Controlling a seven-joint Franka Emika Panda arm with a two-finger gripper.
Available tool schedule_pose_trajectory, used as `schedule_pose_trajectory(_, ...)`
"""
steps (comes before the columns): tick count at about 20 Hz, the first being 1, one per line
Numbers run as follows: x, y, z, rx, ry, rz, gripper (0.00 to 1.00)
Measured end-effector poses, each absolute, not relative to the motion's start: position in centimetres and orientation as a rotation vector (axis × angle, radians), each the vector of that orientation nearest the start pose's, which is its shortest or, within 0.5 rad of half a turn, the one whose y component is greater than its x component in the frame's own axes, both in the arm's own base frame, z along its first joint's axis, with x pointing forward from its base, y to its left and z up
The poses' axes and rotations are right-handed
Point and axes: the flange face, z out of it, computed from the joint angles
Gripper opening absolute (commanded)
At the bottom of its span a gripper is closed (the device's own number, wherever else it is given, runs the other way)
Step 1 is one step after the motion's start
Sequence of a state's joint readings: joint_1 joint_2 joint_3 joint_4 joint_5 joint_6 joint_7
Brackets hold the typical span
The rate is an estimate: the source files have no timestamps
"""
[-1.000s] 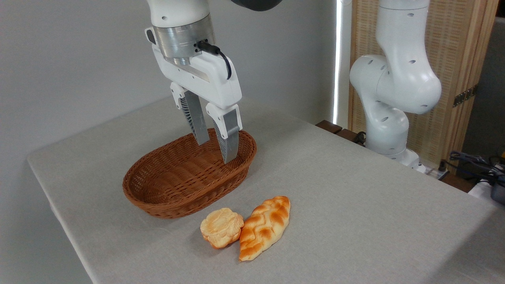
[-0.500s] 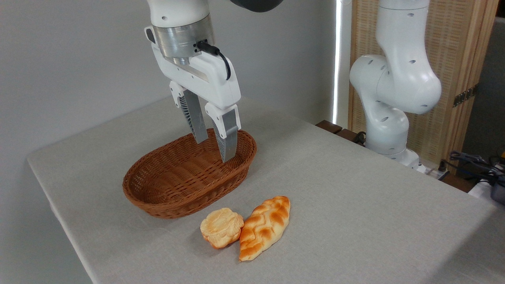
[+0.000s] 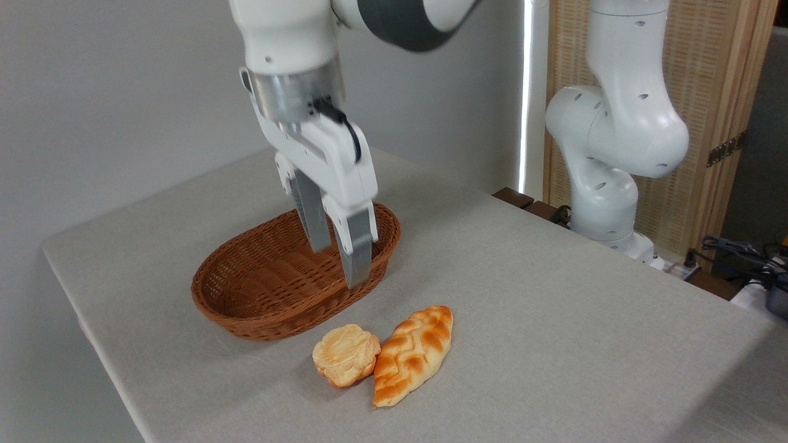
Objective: Put bread into the basket
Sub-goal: 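Move the open gripper down over the round golden bun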
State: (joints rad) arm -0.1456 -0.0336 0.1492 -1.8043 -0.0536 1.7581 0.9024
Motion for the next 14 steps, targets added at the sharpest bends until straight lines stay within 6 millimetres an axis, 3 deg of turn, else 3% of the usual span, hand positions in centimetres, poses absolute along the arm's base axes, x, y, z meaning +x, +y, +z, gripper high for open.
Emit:
schedule_pose_trajectory(4, 55.5, 0.9, 51.8, -2.874, 1.398, -0.023, 1.0)
schedule_pose_trajectory(14, 57.3, 0.6, 46.3, -2.874, 1.4, 0.035, 1.0)
